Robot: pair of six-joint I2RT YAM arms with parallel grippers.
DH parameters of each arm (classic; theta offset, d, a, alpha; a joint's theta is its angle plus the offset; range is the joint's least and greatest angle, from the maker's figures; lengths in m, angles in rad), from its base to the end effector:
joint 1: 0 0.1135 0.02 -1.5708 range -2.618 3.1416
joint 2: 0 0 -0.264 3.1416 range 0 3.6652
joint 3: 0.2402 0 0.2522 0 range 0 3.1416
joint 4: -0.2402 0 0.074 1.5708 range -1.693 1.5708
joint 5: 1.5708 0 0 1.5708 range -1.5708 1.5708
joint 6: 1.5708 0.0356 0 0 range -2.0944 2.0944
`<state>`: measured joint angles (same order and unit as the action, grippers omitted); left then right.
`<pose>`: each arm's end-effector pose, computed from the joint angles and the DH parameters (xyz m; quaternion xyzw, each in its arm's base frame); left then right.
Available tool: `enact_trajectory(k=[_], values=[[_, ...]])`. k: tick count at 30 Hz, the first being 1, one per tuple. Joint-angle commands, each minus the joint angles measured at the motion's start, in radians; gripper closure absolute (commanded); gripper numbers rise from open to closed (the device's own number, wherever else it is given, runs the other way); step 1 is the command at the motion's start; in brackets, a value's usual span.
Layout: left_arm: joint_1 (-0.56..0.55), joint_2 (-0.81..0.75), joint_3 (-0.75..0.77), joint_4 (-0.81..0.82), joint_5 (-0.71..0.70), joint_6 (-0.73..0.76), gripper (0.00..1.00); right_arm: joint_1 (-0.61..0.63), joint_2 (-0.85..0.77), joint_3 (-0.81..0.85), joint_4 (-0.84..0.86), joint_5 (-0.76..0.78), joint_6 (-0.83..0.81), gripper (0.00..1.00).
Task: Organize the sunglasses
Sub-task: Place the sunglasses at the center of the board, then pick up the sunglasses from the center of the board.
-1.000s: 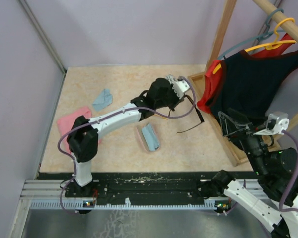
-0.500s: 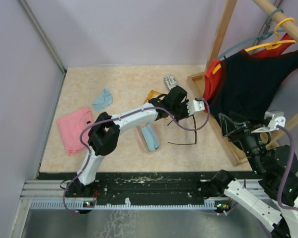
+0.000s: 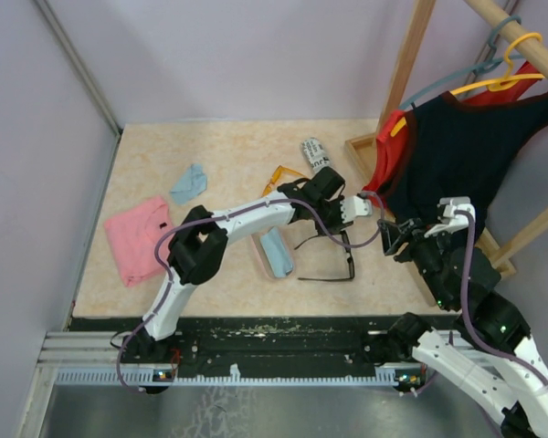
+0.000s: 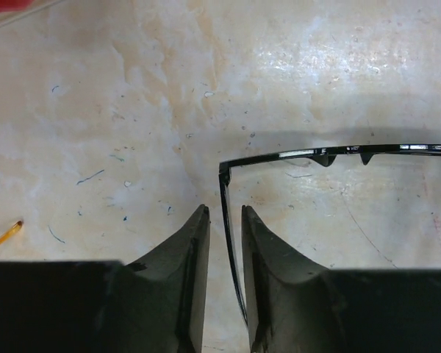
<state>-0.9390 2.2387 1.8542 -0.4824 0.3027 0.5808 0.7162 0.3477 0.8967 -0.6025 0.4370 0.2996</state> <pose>0.2885 -0.4121 0.2022 0.6769 0.6369 -0.2000 0.3101 0.0518 0.0251 0.3768 -0.0006 0.7240 0.1892 0.6633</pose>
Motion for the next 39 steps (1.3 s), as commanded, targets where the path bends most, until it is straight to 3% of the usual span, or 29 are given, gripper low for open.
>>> enact_trajectory(k=[1,7,10,14,18,22,25,33,39], values=[[-0.004,-0.021,-0.021,0.033,-0.012,-0.030,0.67,-0.006,0.028,-0.007,-0.008,0.010,0.051,0.53],[0.022,-0.091,-0.037,0.105,-0.010,-0.126,0.65,-0.006,0.034,-0.010,-0.045,0.054,0.093,0.53],[0.048,-0.187,-0.106,0.216,0.005,-0.198,0.64,-0.006,0.063,0.001,-0.085,0.066,0.118,0.53],[0.103,-0.390,-0.291,0.404,-0.030,-0.337,0.63,-0.006,0.159,0.017,-0.143,0.042,0.140,0.53],[0.161,-0.612,-0.547,0.598,-0.181,-0.503,0.61,-0.007,0.306,0.024,-0.140,-0.037,0.129,0.53],[0.195,-0.773,-0.685,0.548,-0.359,-0.717,0.57,-0.055,0.487,0.054,-0.127,-0.131,0.088,0.53],[0.199,-0.890,-0.816,0.522,-0.397,-0.816,0.56,-0.166,0.612,0.071,-0.105,-0.293,0.038,0.53],[0.199,-1.141,-1.017,0.389,-0.445,-0.894,0.54,-0.301,0.886,0.112,-0.093,-0.427,-0.046,0.55],[0.199,-1.278,-1.087,0.329,-0.494,-0.913,0.53,-0.317,0.971,0.080,-0.058,-0.416,-0.091,0.59]])
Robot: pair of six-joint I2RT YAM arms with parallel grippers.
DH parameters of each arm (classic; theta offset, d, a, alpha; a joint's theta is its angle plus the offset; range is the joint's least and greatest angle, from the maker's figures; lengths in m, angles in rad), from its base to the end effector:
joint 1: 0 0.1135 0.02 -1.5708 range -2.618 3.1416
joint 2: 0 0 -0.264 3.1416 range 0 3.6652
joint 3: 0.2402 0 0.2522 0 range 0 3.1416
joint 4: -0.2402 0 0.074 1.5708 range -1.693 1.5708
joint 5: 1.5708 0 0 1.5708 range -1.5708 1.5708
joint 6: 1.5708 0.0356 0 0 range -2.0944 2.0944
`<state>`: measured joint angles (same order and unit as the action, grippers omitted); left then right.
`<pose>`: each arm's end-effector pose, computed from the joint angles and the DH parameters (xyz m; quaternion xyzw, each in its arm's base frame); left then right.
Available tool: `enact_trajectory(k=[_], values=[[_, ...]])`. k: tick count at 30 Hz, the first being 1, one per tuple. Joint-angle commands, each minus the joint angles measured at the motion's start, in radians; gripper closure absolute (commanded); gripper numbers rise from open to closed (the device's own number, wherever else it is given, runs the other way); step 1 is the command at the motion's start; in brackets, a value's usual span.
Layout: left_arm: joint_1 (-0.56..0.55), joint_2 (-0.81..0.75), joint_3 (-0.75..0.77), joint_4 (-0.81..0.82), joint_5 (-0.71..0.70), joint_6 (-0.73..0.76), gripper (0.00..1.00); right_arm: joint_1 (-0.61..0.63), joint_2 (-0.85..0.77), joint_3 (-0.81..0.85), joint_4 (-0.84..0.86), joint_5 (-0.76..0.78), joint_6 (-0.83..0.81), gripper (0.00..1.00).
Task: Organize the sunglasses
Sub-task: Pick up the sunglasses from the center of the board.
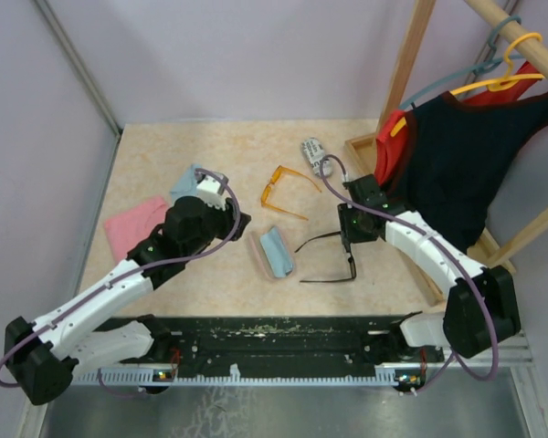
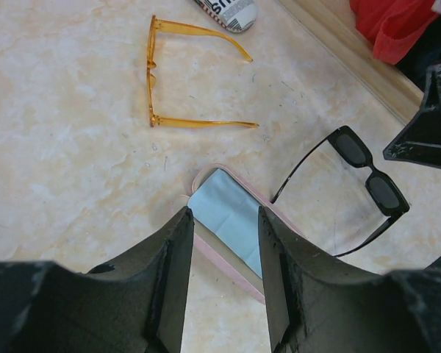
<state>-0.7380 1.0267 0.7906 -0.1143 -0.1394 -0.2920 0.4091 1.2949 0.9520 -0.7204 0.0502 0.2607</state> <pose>0.1795 -0.1566 0.3029 0.1419 0.8061 -0.2319 0.5256 0.2321 0.0987 0.2459 -0.0654 0.9655 0.0595 0.2450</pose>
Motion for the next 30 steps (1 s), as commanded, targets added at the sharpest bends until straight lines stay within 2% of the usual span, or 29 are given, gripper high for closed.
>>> enact_trajectory(k=[1,6,30], values=[[-0.003,-0.078,-0.027,-0.042,-0.048,-0.044,0.53,-0.010,0.030,0.011,0.073,-0.029,-0.057,0.59],[-0.003,-0.120,-0.047,-0.035,-0.045,-0.050,0.52,-0.010,0.062,-0.022,0.089,-0.004,-0.059,0.62],[-0.003,-0.128,-0.054,-0.026,-0.033,-0.055,0.50,-0.010,0.135,-0.070,0.090,0.027,-0.013,0.73]])
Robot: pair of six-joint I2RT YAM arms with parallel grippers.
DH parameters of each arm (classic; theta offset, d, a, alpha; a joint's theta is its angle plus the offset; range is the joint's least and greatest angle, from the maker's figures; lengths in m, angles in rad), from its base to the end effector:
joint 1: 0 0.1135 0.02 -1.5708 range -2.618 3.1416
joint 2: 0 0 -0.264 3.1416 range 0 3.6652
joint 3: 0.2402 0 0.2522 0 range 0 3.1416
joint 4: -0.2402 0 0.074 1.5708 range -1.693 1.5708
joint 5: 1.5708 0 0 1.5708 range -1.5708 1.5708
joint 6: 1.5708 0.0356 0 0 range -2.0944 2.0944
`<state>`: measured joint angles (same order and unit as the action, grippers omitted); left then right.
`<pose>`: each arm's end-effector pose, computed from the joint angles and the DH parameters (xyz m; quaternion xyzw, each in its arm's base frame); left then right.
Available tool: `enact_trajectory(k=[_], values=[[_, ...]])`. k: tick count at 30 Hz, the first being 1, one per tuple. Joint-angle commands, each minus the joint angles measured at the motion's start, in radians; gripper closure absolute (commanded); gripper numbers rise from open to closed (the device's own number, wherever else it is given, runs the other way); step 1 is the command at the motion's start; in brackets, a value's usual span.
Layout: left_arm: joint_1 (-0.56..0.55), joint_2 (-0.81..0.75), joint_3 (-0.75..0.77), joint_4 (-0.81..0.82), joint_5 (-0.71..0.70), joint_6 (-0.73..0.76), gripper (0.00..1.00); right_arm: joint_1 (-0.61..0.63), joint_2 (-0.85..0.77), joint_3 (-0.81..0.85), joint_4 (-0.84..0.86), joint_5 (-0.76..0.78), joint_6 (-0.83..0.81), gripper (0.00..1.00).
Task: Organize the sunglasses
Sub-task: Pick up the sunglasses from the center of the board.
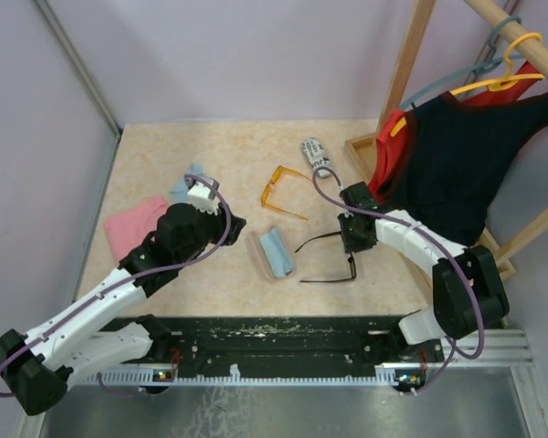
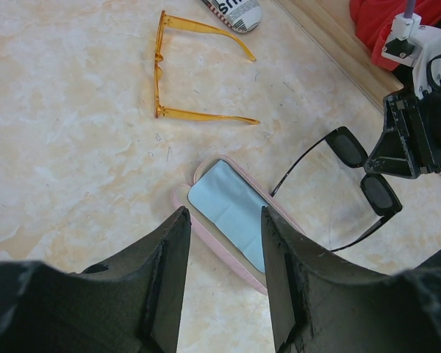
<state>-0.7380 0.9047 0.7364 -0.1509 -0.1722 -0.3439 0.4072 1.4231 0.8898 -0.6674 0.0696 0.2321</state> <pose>0.1609 -0.1381 0.3050 0.1087 0.8017 -0.2408 0.5361 0.2417 0.1016 0.1997 -0.0795 0.9791 0.0253 0.1853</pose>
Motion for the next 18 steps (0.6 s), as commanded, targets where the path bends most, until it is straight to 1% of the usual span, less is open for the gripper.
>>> enact_trajectory(k=[1,18], values=[[-0.003,-0.005,0.001,0.011,0.002,-0.004,0.51,-0.008,0.010,-0.009,0.036,0.010,0.017,0.73],[-0.003,0.008,-0.002,0.017,0.016,-0.002,0.50,-0.008,0.056,-0.002,0.020,0.022,0.035,0.82]])
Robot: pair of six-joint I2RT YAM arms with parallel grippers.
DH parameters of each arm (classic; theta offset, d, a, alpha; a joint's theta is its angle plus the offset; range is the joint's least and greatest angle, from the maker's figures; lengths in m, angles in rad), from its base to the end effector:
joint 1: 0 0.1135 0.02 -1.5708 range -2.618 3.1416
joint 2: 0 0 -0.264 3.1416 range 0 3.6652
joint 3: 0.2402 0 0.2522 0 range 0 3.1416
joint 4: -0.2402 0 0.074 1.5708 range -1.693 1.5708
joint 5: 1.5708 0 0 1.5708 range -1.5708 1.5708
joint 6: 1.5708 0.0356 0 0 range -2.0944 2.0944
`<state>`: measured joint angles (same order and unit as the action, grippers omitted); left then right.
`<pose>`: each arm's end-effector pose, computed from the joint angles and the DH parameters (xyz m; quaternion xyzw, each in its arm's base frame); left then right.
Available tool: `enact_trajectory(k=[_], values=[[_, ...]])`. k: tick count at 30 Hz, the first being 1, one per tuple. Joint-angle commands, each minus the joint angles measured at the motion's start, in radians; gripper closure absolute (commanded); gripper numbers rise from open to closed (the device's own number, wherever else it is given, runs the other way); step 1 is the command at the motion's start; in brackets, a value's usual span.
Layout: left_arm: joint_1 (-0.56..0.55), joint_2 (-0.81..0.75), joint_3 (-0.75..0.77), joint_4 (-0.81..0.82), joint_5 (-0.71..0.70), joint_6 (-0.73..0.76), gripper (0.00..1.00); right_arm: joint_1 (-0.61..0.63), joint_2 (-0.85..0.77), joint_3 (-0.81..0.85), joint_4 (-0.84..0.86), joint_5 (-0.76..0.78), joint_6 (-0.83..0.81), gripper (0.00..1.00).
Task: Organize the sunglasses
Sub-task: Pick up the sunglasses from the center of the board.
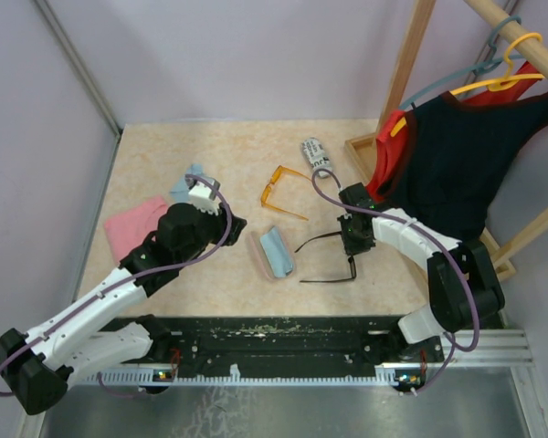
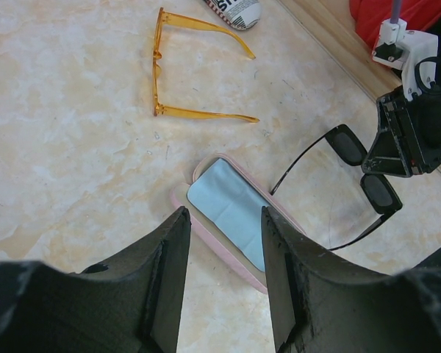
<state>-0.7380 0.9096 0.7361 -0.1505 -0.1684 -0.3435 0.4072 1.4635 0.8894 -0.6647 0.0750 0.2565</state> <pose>0.1616 -0.1389 0.3039 0.1104 0.8030 -0.2409 0.5339 0.2450 0.1028 0.1898 -0.0680 0.9832 0.0188 0.1682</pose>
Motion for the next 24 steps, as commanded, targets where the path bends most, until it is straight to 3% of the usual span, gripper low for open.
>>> enact_trajectory(k=[1,6,19,24], values=[[-0.003,0.003,-0.001,0.017,0.012,-0.003,0.50,-0.008,0.019,-0.001,0.017,0.018,0.010,0.82],[-0.003,0.006,-0.002,0.020,0.016,-0.003,0.50,-0.008,0.021,0.000,0.015,0.020,0.011,0.83],[-0.003,0.003,-0.003,0.019,0.006,-0.003,0.50,-0.008,-0.005,0.008,0.010,0.037,0.009,1.00],[-0.002,-0.004,-0.001,0.016,-0.011,-0.004,0.50,-0.008,-0.070,0.046,-0.053,0.092,-0.001,1.00]])
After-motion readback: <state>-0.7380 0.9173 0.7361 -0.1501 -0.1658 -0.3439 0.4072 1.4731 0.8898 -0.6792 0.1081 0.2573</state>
